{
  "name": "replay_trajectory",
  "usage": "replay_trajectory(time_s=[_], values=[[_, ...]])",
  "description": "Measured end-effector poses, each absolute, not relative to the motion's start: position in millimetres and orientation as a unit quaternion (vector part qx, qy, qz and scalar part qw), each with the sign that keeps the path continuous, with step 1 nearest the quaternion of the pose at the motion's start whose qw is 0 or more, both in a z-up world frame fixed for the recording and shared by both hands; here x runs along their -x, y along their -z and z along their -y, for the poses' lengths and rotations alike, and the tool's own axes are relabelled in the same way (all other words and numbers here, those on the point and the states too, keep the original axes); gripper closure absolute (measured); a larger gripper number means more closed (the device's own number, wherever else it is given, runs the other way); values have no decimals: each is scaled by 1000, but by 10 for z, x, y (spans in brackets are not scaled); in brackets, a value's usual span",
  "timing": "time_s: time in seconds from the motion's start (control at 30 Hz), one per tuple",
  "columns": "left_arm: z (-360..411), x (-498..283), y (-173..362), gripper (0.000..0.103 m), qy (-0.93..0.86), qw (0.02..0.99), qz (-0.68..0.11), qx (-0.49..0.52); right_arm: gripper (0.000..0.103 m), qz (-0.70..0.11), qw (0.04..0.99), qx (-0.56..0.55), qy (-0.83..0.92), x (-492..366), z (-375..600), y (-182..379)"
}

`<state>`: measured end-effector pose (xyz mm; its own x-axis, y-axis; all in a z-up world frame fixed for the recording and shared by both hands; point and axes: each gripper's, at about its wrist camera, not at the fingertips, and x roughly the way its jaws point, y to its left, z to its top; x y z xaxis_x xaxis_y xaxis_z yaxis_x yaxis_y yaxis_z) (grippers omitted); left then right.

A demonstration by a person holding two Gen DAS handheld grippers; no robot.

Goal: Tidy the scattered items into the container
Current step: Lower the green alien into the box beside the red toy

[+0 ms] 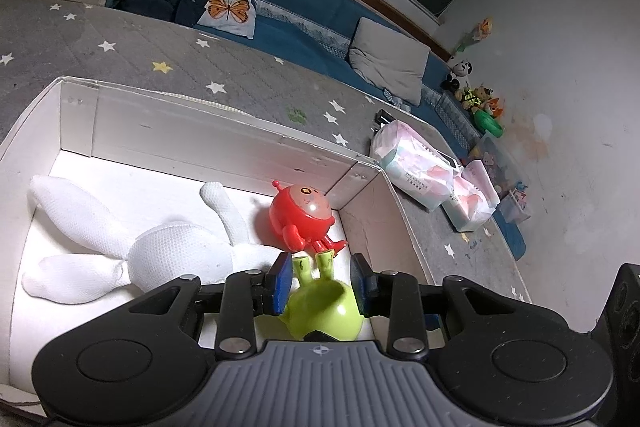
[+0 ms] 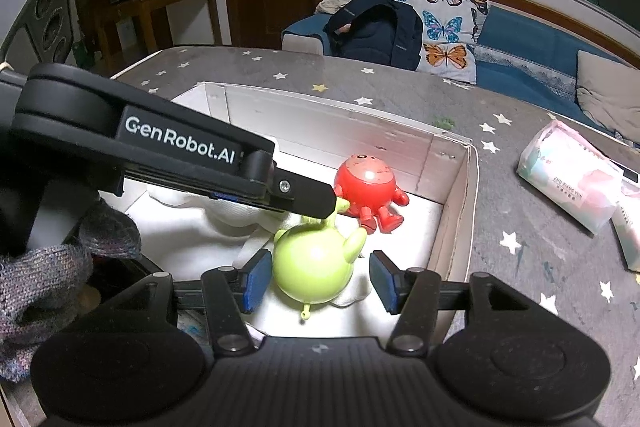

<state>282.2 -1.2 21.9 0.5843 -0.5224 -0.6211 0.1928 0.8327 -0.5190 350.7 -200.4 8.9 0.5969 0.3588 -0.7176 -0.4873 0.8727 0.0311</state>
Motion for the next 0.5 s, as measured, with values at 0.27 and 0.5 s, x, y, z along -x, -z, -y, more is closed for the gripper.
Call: replay_trajectory(time_s=[0.27,0.5], values=[[-20,-2783,-250,69,201,873,-398,198,47,-377,891,80,-238,-3468,2021,-113],[-25,-2690,-330,70,197,881,-387,188,47,-371,894,77,-241,-3402,2004,-157]])
